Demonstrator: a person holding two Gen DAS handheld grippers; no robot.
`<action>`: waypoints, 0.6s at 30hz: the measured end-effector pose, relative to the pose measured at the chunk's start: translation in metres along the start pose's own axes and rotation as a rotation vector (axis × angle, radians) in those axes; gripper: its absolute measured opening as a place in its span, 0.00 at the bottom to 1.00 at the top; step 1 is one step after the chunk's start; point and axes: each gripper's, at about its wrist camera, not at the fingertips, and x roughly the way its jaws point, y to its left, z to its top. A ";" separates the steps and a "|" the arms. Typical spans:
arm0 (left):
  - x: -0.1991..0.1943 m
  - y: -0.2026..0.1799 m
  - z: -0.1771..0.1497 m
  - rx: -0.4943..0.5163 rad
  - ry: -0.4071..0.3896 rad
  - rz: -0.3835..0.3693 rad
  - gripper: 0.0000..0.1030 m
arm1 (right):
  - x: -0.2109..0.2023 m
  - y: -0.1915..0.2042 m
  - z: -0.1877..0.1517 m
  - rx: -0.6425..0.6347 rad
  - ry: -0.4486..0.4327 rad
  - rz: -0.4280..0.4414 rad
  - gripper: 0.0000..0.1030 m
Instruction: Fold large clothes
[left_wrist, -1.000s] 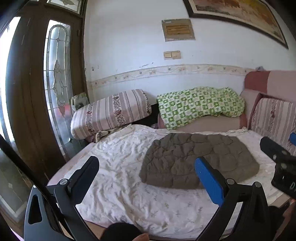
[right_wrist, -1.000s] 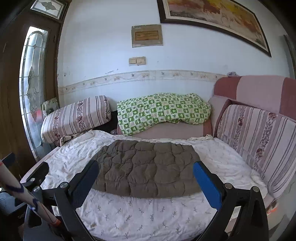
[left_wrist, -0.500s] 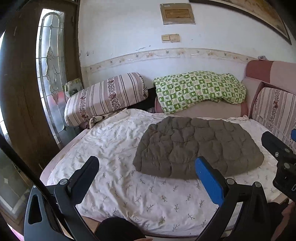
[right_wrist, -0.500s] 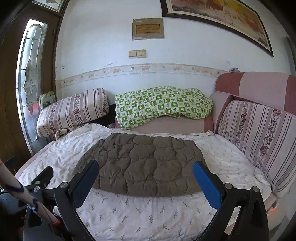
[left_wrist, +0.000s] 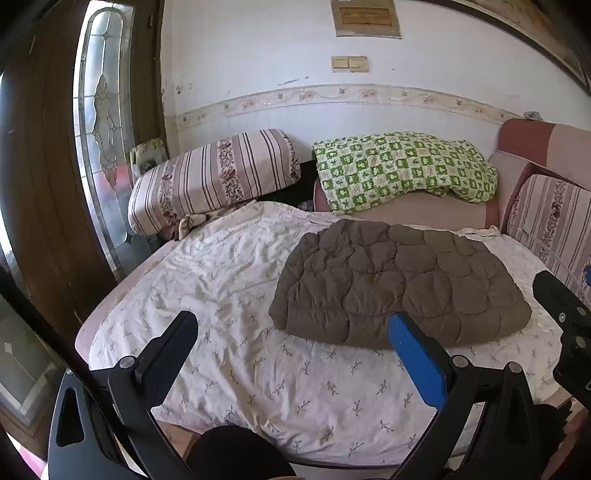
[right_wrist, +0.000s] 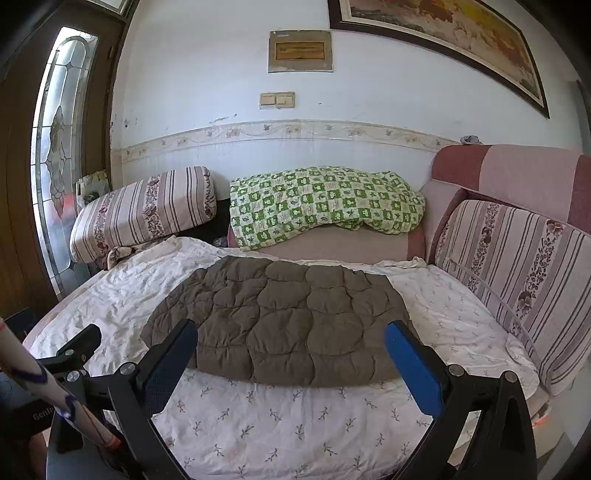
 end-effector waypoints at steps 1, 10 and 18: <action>0.002 0.000 0.000 0.000 0.004 0.001 1.00 | 0.001 0.001 -0.001 -0.002 0.004 0.001 1.00; 0.016 0.003 -0.005 -0.003 0.045 0.008 1.00 | 0.011 0.004 -0.007 -0.021 0.034 0.000 1.00; 0.027 0.004 -0.009 -0.004 0.085 0.002 1.00 | 0.018 0.007 -0.012 -0.026 0.059 -0.004 1.00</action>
